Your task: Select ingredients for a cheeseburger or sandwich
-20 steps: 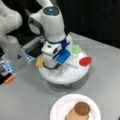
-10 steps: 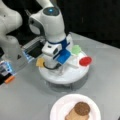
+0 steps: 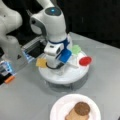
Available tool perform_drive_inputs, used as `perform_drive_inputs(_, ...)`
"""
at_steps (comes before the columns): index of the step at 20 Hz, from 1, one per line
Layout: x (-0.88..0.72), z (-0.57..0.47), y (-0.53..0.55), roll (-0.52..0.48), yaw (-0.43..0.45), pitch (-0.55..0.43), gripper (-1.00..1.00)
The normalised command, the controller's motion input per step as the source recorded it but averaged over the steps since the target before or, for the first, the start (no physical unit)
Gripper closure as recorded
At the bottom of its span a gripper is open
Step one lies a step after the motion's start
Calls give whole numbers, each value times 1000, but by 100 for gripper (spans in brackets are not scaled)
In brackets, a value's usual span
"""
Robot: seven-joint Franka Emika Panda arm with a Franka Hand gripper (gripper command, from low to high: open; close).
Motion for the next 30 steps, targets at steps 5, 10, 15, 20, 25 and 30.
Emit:
perform_drive_inputs(5,-32,-51,-75,-68,660,59,-100)
perform_drive_inputs(10,65,-22,-220,-79,734,52,-100)
perform_drive_inputs(15,181,79,-245,-141,633,31,-100)
perform_drive_inputs(20,348,120,-204,-59,709,79,-100)
perform_drive_inputs(25,351,77,-150,-38,397,77,-100)
perform_drive_inputs(30,316,74,-133,-58,166,63,-100)
